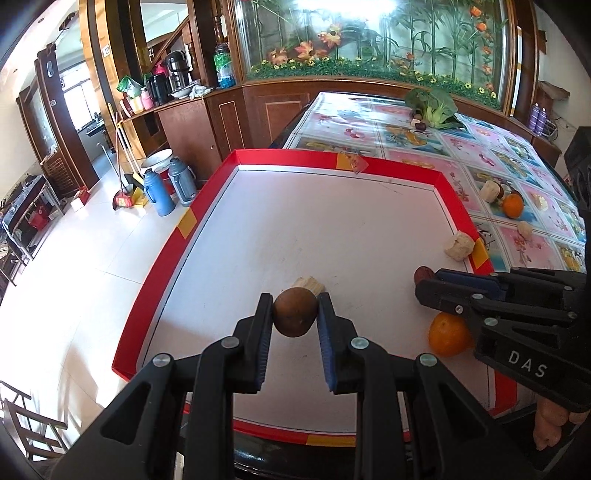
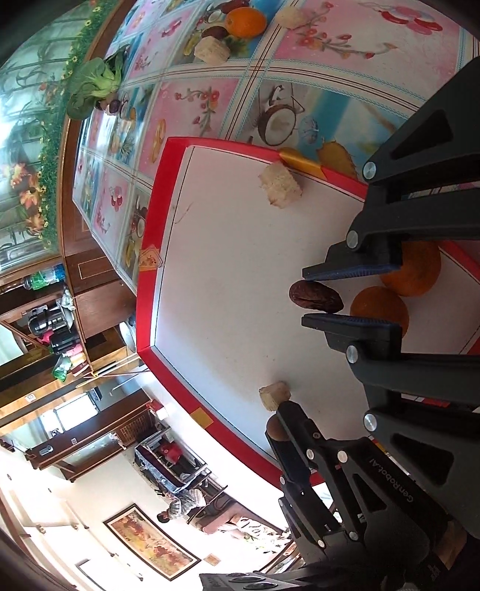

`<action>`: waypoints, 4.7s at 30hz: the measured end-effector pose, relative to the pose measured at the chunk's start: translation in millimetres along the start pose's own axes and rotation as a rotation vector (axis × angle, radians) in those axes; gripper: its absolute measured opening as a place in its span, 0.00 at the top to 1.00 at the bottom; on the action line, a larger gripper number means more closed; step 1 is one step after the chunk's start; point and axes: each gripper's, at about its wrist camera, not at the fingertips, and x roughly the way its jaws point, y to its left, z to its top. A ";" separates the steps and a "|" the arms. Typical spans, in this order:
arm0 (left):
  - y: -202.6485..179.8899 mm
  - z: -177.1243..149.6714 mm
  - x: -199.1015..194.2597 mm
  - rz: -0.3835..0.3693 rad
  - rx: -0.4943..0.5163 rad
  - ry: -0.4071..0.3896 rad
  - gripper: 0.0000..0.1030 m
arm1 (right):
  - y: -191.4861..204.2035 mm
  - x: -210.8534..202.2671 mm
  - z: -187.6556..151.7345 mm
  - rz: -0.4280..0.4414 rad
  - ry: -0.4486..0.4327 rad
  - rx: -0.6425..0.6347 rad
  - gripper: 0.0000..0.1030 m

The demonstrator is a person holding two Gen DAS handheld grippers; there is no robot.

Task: Organize fruits
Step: 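Release the brown fruit into the tray with the left tool while the right tool drops the date there, then move both open tools back over the tablecloth, then grasp a beige cube with the left tool while the right tool grasps a round beige cookie, then carry the left tool's cube into the red-rimmed tray while the right tool releases its cookie there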

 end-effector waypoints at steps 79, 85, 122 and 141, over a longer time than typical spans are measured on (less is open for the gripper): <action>-269.7 72.4 54.1 -0.276 0.255 0.119 0.34 | -291.1 -109.4 5.2 -0.444 -0.167 0.384 0.74; -276.7 74.0 68.8 -0.261 0.214 0.132 0.46 | -291.4 -110.7 4.7 -0.426 -0.166 0.396 0.74; -229.0 55.9 -45.9 -0.265 0.185 -0.120 0.74 | -283.1 -134.0 -2.2 -0.443 -0.336 0.382 0.74; -134.7 52.4 -77.9 -0.249 0.009 -0.244 0.74 | -253.4 -162.0 -32.8 -0.319 -0.441 0.525 0.74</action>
